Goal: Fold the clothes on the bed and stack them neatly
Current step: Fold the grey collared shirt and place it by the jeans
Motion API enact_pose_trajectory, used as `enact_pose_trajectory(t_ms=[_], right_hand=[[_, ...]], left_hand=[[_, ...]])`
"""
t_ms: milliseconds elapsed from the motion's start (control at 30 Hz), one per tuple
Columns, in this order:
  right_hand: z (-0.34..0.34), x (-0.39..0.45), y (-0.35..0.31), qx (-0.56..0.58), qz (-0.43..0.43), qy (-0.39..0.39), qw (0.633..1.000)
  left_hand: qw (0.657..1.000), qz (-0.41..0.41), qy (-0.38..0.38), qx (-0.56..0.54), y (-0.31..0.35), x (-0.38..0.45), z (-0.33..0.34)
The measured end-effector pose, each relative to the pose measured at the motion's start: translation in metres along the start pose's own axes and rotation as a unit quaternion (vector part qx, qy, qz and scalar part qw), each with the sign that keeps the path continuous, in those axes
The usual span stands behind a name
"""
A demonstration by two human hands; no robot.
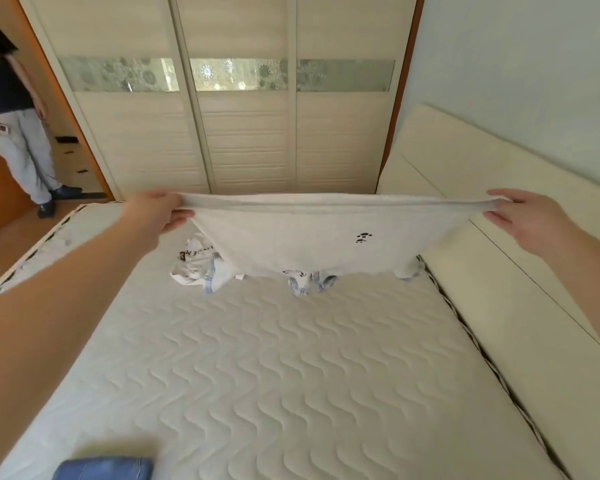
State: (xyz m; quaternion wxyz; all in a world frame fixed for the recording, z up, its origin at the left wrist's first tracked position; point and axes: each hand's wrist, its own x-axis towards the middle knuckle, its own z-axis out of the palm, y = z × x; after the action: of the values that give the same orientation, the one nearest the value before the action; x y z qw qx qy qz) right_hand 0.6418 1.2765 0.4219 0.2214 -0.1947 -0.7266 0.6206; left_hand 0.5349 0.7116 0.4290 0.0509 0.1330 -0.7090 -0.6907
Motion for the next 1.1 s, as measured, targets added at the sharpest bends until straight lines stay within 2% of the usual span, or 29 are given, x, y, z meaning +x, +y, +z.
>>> enact_pose_trajectory(t_ms=[167, 333, 433, 567, 667, 767, 867, 1100], right_hand=[[-0.016, -0.042, 0.146, 0.008, 0.165, -0.009, 0.986], [-0.046, -0.121, 0.295, -0.020, 0.299, -0.070, 0.952], [-0.064, -0.172, 0.365, -0.012, 0.373, -0.030, 0.927], [-0.086, -0.236, 0.443, -0.061, 0.423, 0.006, 0.904], [-0.103, -0.277, 0.482, -0.101, 0.459, 0.038, 0.882], [-0.119, -0.311, 0.512, -0.146, 0.495, 0.014, 0.856], [-0.134, -0.337, 0.536, -0.204, 0.499, -0.011, 0.842], [-0.169, -0.391, 0.572, -0.367, 0.502, -0.033, 0.782]], left_hand=[[0.991, -0.085, -0.034, 0.093, -0.162, -0.049, -0.013], [0.968, -0.191, -0.083, 0.137, -0.330, -0.122, -0.020], [0.959, -0.258, -0.046, 0.110, -0.413, -0.164, -0.026], [0.946, -0.297, 0.009, 0.131, -0.507, -0.216, -0.044], [0.928, -0.340, 0.019, 0.150, -0.556, -0.252, -0.057], [0.907, -0.379, 0.027, 0.184, -0.591, -0.286, -0.069], [0.889, -0.391, 0.020, 0.238, -0.620, -0.317, -0.080], [0.848, -0.395, -0.042, 0.350, -0.651, -0.383, -0.112]])
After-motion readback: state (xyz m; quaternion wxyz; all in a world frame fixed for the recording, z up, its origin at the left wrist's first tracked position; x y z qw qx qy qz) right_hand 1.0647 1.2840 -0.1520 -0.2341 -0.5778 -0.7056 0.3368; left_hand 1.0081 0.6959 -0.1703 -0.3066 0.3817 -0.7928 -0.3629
